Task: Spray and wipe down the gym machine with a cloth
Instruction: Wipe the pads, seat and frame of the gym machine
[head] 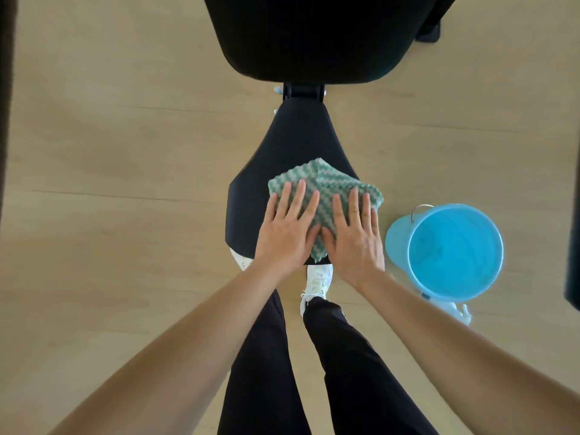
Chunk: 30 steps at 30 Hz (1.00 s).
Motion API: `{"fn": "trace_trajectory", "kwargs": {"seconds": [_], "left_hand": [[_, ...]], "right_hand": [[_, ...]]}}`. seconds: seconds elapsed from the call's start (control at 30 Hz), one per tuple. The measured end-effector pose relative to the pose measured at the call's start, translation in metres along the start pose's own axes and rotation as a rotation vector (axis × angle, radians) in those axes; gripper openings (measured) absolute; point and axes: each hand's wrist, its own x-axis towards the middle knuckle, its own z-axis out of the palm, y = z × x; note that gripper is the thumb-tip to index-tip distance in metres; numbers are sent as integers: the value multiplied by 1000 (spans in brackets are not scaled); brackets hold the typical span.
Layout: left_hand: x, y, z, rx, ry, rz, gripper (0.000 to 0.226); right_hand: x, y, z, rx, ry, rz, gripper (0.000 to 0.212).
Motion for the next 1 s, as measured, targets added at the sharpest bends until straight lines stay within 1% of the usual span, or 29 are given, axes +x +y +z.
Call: {"fn": "trace_trajectory", "kwargs": {"seconds": [0.07, 0.13, 0.27, 0.37, 0.5, 0.6, 0.67, 0.73, 0.83, 0.9, 1.0], "left_hand": [[-5, -6, 2, 23, 3, 16, 63], [8, -18, -4, 51, -1, 18, 63], [63, -41, -27, 63, -3, -47, 64], [104, -53, -44, 71, -9, -55, 65], [149, -63, -62, -50, -45, -112, 65], [162, -65, -65, -173, -53, -131, 64], [156, -64, -61, -187, -30, -122, 64], [142, -63, -55, -142, -15, -107, 65], [107, -60, -42, -23, 12, -64, 64], [78, -53, -32, 41, 49, -26, 63], [35, -37, -13, 41, 80, -4, 62]], "right_hand": [[6, -2, -3, -4, -20, -15, 71], [30, -8, -12, 15, -21, -35, 70], [95, -19, -35, 45, 0, -36, 67], [139, -26, -47, 49, -7, -27, 67], [181, -33, -62, 87, -24, -45, 66], [195, -32, -66, 101, -38, -87, 65], [190, -30, -65, 102, -60, -103, 64], [171, -27, -59, 71, -75, -112, 64], [128, -23, -41, -17, -25, -127, 65], [97, -22, -26, -22, 15, -115, 66], [48, -21, -5, 0, 34, -97, 68]]}}
